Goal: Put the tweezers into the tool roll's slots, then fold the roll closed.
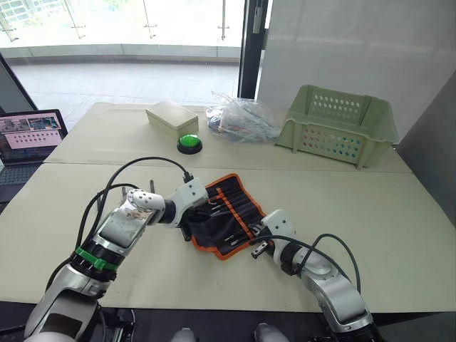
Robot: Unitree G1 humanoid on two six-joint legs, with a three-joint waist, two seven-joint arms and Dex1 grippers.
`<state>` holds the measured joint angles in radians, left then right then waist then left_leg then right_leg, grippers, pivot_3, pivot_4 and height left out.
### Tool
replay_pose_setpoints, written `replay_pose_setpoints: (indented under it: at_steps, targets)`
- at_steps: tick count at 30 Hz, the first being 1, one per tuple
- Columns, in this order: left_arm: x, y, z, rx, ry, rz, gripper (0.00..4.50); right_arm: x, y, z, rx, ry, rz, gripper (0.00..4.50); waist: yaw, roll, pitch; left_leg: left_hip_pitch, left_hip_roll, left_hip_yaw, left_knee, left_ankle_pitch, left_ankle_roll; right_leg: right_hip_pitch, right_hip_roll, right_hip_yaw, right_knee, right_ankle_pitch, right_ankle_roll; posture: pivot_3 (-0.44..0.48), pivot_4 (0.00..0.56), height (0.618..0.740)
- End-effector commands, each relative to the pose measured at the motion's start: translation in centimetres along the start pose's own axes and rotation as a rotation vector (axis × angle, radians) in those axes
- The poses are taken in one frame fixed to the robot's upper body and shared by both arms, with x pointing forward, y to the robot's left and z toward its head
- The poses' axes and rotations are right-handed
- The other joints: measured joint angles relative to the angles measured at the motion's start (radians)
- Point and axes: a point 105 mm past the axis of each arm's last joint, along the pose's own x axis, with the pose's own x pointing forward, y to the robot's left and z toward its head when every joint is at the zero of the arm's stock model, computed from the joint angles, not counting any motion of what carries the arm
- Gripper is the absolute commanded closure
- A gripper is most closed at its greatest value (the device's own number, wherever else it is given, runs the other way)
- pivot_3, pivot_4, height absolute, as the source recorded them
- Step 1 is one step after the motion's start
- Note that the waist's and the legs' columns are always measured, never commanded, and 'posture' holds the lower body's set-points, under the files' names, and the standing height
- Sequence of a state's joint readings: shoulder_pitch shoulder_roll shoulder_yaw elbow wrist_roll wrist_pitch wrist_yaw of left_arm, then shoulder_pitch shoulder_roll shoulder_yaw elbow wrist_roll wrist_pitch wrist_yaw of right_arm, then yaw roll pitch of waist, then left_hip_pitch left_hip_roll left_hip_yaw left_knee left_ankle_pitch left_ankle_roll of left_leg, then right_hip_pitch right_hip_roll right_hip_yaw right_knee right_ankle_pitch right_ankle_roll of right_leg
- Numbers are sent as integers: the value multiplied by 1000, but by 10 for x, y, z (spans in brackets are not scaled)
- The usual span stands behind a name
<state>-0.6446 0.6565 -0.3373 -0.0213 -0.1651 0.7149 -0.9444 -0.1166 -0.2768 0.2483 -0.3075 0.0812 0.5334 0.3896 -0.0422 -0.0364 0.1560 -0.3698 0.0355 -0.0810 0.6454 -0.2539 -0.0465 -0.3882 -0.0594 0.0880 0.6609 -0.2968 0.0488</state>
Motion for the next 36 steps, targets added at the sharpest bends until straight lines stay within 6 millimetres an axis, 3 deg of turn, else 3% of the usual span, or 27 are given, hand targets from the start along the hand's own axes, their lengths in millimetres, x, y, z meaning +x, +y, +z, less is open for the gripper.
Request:
replay_pose_setpoints:
  at_steps: [1, 23, 31, 36]
  targets:
    - [5, -1, 14, 47, -34, -12, 4453, 0, 8, -25, 39, 101, 18, 4500, 1, 0, 0, 0, 0, 0, 0, 0, 0, 0, 0, 0, 0, 0, 0, 0, 150, 713]
    - [62, 12, 23, 54, -130, 10, 4453, -2, 16, -22, 30, 103, 54, 4500, 7, 0, 0, 0, -1, 0, 2, 0, 0, 1, 0, 0, 1, 0, 0, 0, 150, 713]
    - [56, 14, 23, 57, -148, 12, 4453, -2, 16, -23, 29, 108, 50, 4500, 11, 1, 0, 0, -1, -1, 5, 0, 0, 2, 0, 0, 2, 0, 1, 0, 150, 713]
    - [28, 17, 30, 60, -190, 22, 2922, -2, 12, -24, 30, 115, 31, 4500, -7, 1, 0, -1, -1, -1, 5, 0, 0, 0, 0, 0, 3, 0, 0, 0, 150, 713]
